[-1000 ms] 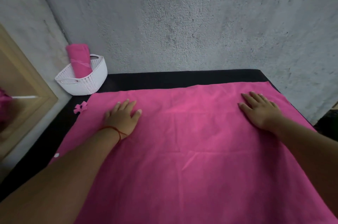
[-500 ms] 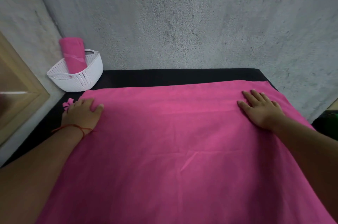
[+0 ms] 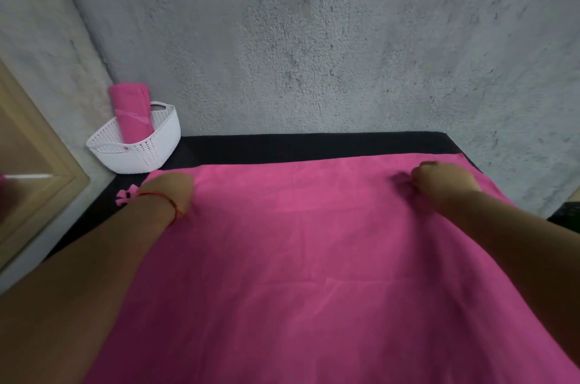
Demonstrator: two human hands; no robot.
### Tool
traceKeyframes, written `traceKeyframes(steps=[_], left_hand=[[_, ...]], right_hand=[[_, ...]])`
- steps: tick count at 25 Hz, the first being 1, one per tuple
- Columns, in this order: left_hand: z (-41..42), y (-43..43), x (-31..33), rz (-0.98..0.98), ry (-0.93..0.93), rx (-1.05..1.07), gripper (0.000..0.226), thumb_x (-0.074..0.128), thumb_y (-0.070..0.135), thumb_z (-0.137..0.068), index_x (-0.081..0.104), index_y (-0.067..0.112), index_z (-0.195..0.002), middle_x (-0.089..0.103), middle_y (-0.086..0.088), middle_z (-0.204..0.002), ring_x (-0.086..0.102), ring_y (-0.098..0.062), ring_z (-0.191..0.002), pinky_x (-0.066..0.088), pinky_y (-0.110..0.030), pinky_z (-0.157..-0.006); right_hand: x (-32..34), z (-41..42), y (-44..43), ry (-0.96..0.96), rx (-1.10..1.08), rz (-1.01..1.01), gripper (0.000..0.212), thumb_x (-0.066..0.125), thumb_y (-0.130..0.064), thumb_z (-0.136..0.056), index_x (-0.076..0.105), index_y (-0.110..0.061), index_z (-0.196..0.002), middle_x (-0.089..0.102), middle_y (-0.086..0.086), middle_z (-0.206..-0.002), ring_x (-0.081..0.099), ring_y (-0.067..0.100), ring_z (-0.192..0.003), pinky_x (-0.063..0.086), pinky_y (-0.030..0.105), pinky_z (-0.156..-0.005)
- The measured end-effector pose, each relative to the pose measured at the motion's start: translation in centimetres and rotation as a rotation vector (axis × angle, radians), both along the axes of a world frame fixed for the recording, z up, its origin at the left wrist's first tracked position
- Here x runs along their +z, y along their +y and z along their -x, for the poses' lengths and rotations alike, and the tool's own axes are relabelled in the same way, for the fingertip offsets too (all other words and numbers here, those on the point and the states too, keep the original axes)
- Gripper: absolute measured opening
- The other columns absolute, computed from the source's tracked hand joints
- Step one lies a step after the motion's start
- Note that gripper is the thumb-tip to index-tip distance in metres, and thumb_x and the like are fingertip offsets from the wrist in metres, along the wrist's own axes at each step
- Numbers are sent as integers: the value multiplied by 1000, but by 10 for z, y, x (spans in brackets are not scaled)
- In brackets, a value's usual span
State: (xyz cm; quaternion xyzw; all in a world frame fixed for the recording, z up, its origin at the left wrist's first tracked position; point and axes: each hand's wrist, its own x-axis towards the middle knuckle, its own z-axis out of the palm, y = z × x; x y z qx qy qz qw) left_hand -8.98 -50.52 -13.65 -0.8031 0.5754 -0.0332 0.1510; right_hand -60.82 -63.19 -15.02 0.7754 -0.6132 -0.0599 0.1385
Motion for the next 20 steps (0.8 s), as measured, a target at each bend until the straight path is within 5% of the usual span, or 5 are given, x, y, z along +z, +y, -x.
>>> traceKeyframes(steps=[4, 9, 13, 15, 20], left_hand=[[-2, 0, 6, -21, -20, -101, 31, 55, 25, -101, 62, 11, -127, 66, -9, -131, 63, -26, -118, 46, -30, -102], [-25, 14, 14, -28, 307, -204, 52, 77, 29, -90, 62, 20, -139, 65, -3, -132, 61, -20, -120, 42, -22, -101], [-15, 9, 12, -37, 105, -320, 3, 73, 29, -90, 71, 28, -92, 68, 13, -92, 63, -14, -92, 46, -23, -84], [-6, 10, 8, -19, -13, -349, 17, 60, 29, -93, 58, 26, -76, 58, 10, -80, 58, -17, -83, 49, -29, -80], [6, 11, -5, 28, -103, -259, 15, 47, 28, -99, 60, 22, -105, 65, -2, -112, 65, -26, -102, 47, -33, -80]], right_hand=[[-3, -12, 3, 84, 0, -42, 34, 40, -23, -110, 51, -14, -141, 54, 8, -140, 59, 29, -127, 54, 46, -93], [-9, -11, 1, 90, -43, -22, 37, 29, -18, -110, 46, -11, -143, 51, 10, -143, 55, 30, -130, 56, 48, -90], [-17, -16, 6, 59, -91, -6, 36, 27, -15, -110, 46, -10, -140, 52, 11, -139, 54, 30, -129, 56, 46, -83], [-16, -16, 9, 71, -91, 0, 37, 26, -15, -110, 46, -10, -140, 52, 11, -138, 55, 30, -129, 56, 45, -79], [-22, -13, 6, 100, -125, 21, 37, 26, -19, -111, 45, -11, -142, 52, 9, -137, 55, 31, -126, 47, 42, -68]])
